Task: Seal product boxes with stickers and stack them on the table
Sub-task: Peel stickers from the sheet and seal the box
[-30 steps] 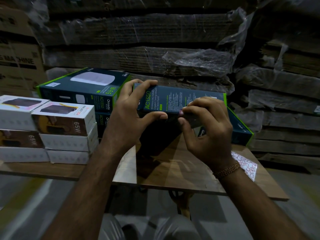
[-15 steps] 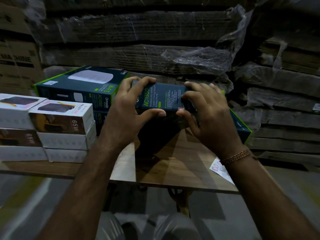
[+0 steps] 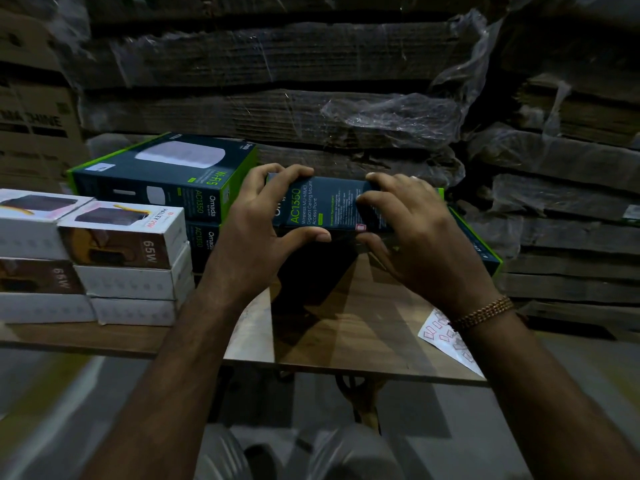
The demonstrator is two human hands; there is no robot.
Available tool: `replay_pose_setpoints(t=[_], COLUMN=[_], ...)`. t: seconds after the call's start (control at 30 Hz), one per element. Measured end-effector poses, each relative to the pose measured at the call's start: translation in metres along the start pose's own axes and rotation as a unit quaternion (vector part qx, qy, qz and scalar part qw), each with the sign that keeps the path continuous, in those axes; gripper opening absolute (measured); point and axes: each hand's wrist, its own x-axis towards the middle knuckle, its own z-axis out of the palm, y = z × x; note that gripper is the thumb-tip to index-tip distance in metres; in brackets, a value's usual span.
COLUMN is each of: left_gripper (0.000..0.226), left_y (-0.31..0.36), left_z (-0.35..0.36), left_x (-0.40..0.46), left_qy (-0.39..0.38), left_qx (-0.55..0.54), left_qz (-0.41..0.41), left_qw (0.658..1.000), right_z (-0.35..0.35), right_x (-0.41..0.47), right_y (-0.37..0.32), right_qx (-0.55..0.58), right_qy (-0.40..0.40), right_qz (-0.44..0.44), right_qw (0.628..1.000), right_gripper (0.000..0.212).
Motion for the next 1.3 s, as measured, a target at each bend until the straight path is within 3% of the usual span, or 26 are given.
replay_pose_setpoints(t=[0.17,0.27,0.6,0.83,1.03,1.3], left_gripper=[0.086,0.086,0.086,0.083,0.082,0.084], left_y=[0.0,0.0,0.0,0.0,0.0,0.002], left_z=[0.0,0.0,-0.001,-0.002,-0.001,-0.003], left_x=[-0.001,-0.002,-0.004,-0.009,-0.013,-0.016], left_qy=[0.001,0.003,0.001,-0.001,0.002,-0.002], left_qx=[-0.005,-0.009,-0.011,-0.015,-0.012,-0.015], left_qz=[0.0,0.001,0.007,0.008,0.006,0.007], left_qw=[1.0,1.0,1.0,1.0,1.0,1.0], right_z=[-0.002,0.002,0.007,-0.001,-0.002,-0.001], right_x=[-0.004,-0.004,-0.002,-0.007,-0.011,-0.008], right_y=[0.006,0.002,-0.001,0.001,-0.004,-0.005], right_qx=[0.057,0.087,-0.039,-0.027,0.063,-0.011], right_qy=[0.018,0.052,0.038,0.017,0.036,0.012], right_qz=[0.023,0.048,-0.029,-0.039,0.042,-0.007], right_qw=[0.998,0.994,0.998,0.999,0.996,1.0], right_gripper=[0.053,0.046,0.038,0.042,0.057,0.054])
